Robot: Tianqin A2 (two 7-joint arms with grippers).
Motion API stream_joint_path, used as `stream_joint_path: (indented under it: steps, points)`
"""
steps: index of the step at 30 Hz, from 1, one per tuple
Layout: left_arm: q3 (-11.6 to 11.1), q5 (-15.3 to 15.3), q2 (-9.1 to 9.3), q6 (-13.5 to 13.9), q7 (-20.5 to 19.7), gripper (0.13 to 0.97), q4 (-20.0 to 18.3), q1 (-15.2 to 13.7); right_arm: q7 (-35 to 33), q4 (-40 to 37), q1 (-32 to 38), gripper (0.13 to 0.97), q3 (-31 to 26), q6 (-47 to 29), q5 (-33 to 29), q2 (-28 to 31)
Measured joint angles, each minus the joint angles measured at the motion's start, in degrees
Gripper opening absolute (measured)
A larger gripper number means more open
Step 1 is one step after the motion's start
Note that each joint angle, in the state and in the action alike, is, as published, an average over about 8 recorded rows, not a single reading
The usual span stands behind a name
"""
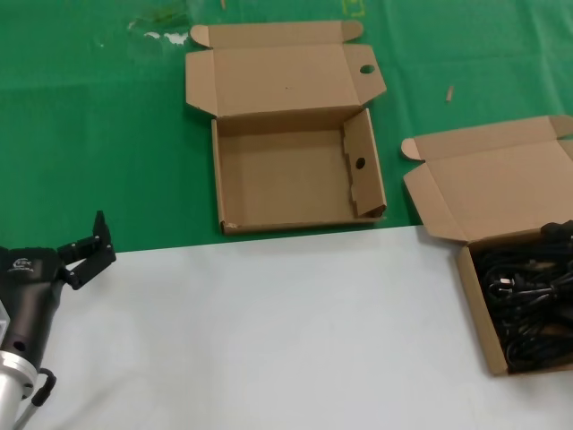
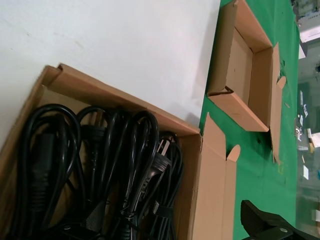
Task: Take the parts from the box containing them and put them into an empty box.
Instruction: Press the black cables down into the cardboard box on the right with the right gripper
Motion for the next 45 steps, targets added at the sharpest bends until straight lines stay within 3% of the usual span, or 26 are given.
stream_joint_path:
  steps: [8,17,26,34,38,45]
  points:
    - [0.0,0.0,0.00,0.0,0.0,0.966,0.0,0.0,-1.6,-4.7,4.7,0.920,-3.7,-0.5,0.7,-0.2]
    - [0.0,0.0,0.00,0.0,0.0,0.966,0.0,0.0,-2.4,-6.4,6.3,0.809,-5.6,-0.4,1.6,-0.3]
    - [0.0,0.0,0.00,0.0,0.0,0.966,0.0,0.0,-2.9,-6.4,5.4,0.632,-5.6,-0.2,2.7,-0.1]
    - [0.0,0.0,0.00,0.0,0.0,0.966,0.0,0.0,-2.1,-5.0,3.1,0.416,-4.3,0.4,3.6,0.8]
    - [0.0,0.0,0.00,0.0,0.0,0.966,0.0,0.0,-1.9,-4.3,1.9,0.416,-3.4,0.7,4.1,1.0]
    - [0.0,0.0,0.00,0.0,0.0,0.966,0.0,0.0,-1.7,-3.4,0.1,0.280,-2.5,1.0,4.5,1.1]
